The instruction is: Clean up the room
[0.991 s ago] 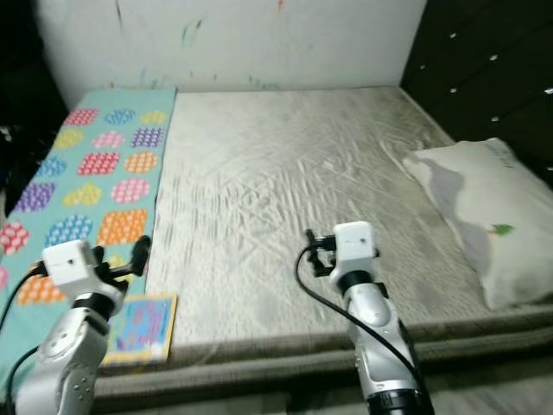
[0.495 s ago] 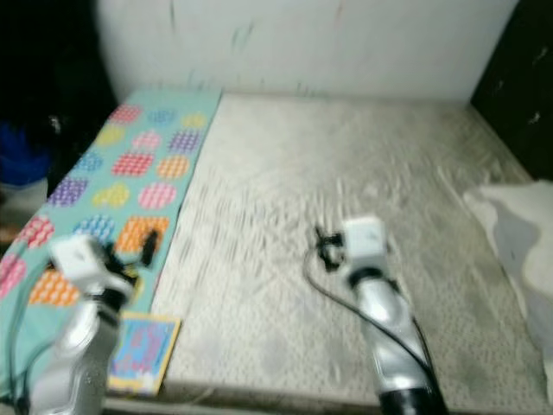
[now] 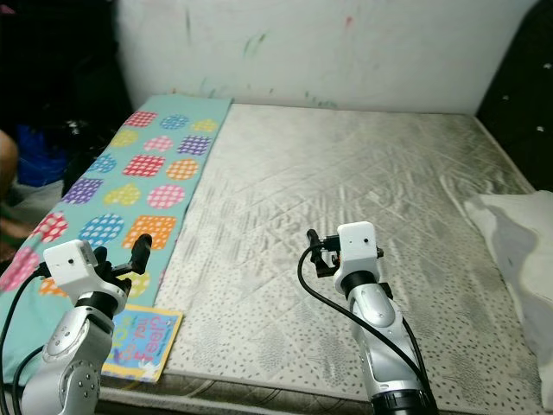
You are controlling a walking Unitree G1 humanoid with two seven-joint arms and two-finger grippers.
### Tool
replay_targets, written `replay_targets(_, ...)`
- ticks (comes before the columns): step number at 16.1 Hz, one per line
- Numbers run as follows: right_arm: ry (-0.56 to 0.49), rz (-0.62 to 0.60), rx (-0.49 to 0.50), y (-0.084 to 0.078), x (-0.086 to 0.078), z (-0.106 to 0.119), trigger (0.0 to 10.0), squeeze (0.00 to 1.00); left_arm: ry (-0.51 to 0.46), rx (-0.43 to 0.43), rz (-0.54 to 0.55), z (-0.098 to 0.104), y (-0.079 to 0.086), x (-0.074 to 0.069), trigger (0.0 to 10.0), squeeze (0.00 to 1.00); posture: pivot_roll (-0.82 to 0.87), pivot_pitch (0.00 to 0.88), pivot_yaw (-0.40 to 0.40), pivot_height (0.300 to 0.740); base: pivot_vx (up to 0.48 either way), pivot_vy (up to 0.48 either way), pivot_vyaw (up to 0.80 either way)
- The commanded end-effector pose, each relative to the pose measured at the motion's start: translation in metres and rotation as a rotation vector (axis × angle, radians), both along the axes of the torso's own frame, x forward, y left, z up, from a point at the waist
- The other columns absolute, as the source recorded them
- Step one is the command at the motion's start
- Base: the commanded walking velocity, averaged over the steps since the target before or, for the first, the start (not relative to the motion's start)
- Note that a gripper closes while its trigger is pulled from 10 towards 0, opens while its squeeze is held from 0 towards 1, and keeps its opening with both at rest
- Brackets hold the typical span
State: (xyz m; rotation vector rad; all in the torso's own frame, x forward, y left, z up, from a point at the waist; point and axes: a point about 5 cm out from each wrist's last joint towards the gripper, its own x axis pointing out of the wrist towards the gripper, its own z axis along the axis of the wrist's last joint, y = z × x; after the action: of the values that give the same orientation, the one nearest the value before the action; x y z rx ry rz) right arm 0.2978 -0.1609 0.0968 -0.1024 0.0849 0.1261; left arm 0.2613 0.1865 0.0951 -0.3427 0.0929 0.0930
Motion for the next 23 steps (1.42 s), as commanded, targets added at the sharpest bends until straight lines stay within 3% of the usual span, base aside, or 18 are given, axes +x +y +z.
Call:
replay_targets(1, -0.012, -0.003, 0.014, -0.0003, 0.0016, 0.0033, 10.0, 0.0, 0.011, 0.0, 0.004, -0.0004, 0.0005, 0.0003, 10.0, 0.0, -0.09, 0.0, 0.011, 0.74, 0.0, 0.0, 0.0)
replay_targets(7, -0.006, -0.013, 0.028, -0.0015, 0.0024, 0.0032, 10.0, 0.0, 0.015, 0.0, 0.006, -0.0009, 0.0008, 0.0011, 10.0, 0.0, -0.09, 0.0, 0.011, 0.74, 0.0, 0.278, -0.51)
replay_targets(23, -0.004, -0.011, 0.021, -0.0009, 0.0039, 0.0029, 10.0, 0.0, 0.019, 0.005, 0.009, -0.0015, 0.0013, 0.0031, 10.0, 0.0, -0.09, 0.0, 0.013, 0.74, 0.0, 0.41, 0.0)
